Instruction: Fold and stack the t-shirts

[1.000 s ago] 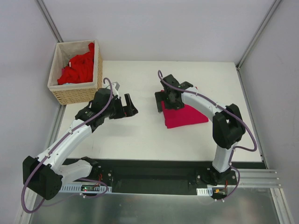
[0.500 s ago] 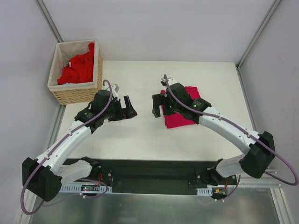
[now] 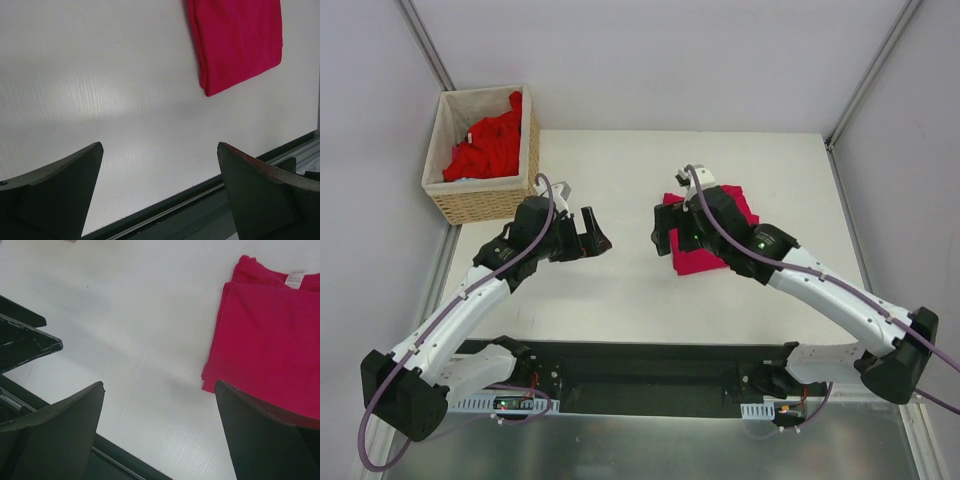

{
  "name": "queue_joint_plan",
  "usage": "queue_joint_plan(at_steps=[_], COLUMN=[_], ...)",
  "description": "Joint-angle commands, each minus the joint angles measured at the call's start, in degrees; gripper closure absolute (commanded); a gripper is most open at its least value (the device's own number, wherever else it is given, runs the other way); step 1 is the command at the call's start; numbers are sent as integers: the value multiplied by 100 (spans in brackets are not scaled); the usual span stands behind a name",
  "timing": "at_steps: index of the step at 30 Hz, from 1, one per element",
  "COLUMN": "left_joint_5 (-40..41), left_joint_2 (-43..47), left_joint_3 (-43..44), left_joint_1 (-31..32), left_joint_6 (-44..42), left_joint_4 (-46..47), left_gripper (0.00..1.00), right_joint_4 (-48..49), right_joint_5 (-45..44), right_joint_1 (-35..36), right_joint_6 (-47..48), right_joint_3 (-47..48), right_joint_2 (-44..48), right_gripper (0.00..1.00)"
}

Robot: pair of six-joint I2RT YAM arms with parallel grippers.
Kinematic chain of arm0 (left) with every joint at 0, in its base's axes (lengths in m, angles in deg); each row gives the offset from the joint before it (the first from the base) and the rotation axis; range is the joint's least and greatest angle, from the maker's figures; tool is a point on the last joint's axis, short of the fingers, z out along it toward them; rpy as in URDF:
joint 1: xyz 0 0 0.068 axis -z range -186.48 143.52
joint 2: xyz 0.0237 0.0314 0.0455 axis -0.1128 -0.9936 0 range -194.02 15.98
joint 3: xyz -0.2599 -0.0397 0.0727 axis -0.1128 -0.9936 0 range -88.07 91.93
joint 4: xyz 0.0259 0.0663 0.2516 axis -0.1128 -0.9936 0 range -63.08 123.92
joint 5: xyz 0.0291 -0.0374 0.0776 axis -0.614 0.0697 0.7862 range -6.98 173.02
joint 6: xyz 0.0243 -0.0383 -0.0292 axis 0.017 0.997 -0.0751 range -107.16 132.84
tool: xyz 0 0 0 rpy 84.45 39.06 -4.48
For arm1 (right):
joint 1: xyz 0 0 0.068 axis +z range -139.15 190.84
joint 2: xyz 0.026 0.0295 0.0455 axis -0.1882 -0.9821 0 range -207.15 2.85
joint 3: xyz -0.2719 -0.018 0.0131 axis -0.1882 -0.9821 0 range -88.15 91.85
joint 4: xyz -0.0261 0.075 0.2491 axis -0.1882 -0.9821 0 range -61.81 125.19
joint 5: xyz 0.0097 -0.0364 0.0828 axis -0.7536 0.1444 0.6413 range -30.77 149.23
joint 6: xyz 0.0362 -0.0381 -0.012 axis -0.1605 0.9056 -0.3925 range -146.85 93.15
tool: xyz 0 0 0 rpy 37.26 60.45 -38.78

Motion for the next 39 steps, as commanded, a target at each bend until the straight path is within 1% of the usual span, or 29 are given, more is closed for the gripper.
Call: queue_joint_plan(at_steps=[1,12,19,26,36,39], left_joint_5=[3,-59,73,125,108,56], left_joint_2=[296,551,823,885,937,1025], left_joint_3=[27,-52,-52,-96,-87,-175], left_joint_1=[-53,-53,-18,-18,-18,-1], left_joint_6=[67,5,-74,-83,-65,-39], left_joint_4=[-6,-6,-6,-15,-6,-6], left_gripper=[1,1,1,1,1,1], right_joint_4=[-43,-96,-113,-104,-140,-140], right_joint_5=[-480,-656,-674,-691,-797,-841], right_joint_1=[54,81,98,125,344,476], right_joint_6=[145,101,75,57,13,-92], right_joint_3=[3,-199,-226,-252,-305,-489], right_joint_2=[533,754,789,824,964,982], right_gripper=[3,3,3,3,3,3])
